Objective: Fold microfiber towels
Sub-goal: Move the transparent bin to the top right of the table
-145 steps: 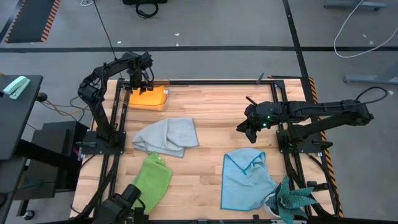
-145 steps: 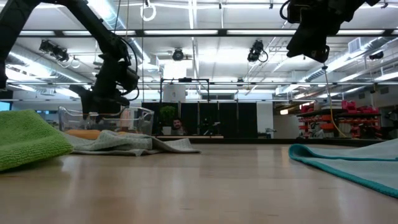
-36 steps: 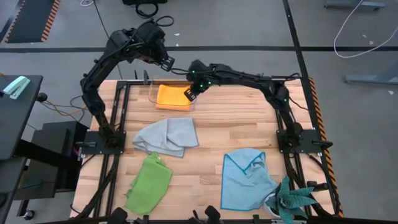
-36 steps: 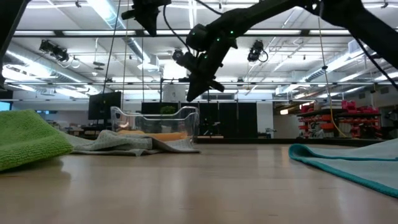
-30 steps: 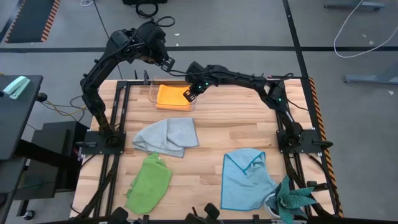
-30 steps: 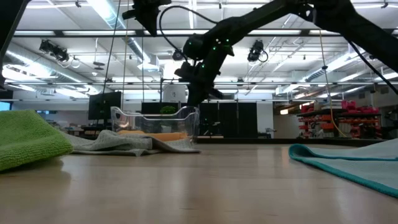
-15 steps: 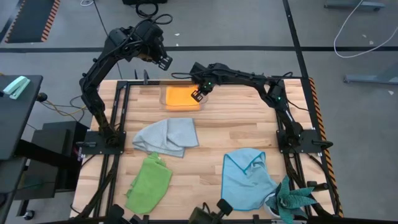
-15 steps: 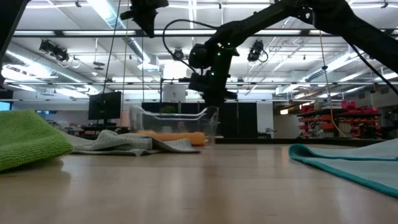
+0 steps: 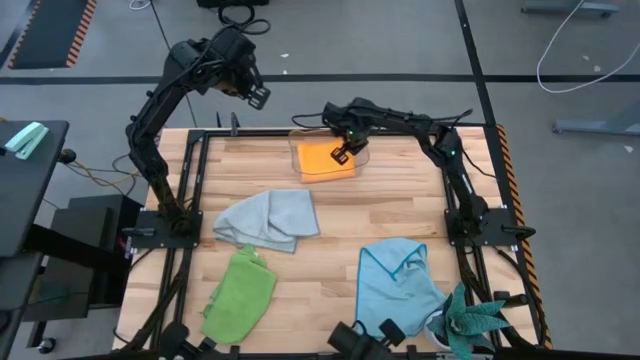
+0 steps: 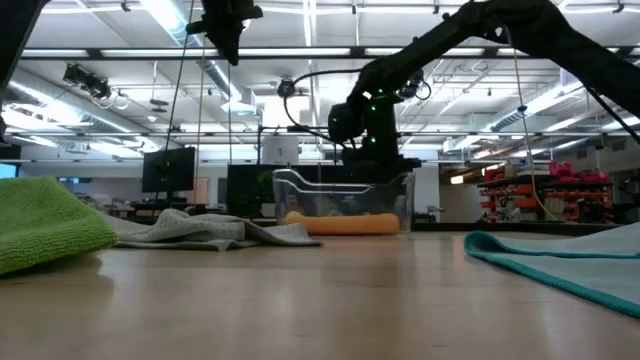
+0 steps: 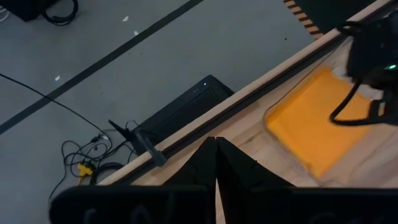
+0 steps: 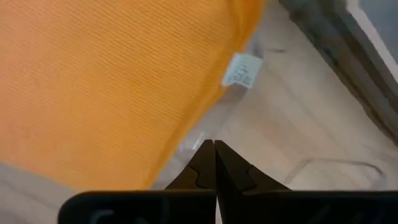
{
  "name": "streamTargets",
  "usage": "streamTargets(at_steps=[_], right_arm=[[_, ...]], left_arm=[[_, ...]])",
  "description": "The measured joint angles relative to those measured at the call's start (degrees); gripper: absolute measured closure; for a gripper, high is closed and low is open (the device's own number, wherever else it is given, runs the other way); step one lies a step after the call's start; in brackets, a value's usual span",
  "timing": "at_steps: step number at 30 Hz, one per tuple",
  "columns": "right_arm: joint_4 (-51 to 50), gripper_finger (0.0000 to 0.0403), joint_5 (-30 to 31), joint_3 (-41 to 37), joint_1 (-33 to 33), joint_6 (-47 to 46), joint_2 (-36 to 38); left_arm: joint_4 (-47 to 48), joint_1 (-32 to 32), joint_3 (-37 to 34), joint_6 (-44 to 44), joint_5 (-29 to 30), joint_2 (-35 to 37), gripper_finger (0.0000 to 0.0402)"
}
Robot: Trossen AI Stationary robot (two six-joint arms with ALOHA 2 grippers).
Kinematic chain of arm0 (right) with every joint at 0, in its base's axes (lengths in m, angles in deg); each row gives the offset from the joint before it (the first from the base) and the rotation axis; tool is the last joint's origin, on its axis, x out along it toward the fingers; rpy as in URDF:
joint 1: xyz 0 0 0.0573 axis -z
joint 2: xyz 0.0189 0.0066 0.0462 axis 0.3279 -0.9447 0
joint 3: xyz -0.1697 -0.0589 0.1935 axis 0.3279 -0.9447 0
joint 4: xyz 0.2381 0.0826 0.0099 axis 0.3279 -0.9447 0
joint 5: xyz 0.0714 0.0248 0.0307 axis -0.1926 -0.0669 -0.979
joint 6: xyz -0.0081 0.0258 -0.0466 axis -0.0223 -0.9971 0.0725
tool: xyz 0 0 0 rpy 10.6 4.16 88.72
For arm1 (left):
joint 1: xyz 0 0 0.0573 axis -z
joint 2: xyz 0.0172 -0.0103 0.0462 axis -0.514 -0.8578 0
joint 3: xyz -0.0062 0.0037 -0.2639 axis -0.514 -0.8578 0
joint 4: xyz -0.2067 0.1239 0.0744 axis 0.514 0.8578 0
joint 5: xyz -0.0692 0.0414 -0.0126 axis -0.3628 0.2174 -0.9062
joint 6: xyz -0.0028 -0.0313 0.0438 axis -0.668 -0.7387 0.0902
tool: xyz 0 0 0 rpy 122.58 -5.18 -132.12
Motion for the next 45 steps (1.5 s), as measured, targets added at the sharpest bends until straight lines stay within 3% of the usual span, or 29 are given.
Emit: streamTargets(at_steps=[6,14,21,29,32,37,45], right_arm=[[2.5,0.0402,0.1,-9.5,1.6,-2.6,4.8],[14.4,0.0401,-1.3,-27.3,5.7,-8.3,19.7],[16.9,0.0401,-2.3,-35.2,6.7,-10.5,29.2],[21.4,0.04,-5.3,-35.3,2.7,-12.0,32.0],[24.9,0.04,-7.0,-33.8,0.3,-11.9,32.0],[28.6,0.04,-16.0,-33.1,-2.6,-10.4,32.6],[29.0,0.0399,-16.8,-33.1,-8.6,-7.6,42.2]], left_arm=[[0.0,-1.5,0.0,1.0,0.0,0.0,0.0374],[-0.9,-2.2,0.0,1.1,0.0,0.0,0.0381],[-2.6,-2.0,0.0,1.0,0.0,0.0,0.0392],[-2.4,-0.6,-1.8,-1.6,0.0,0.0,0.0372],[-2.2,-0.3,-5.6,-2.1,-0.1,0.0,0.0372],[-0.9,0.1,-14.6,-3.6,-0.1,0.0,0.0382],[1.8,6.2,-24.9,-6.8,-4.3,0.0,0.0391]])
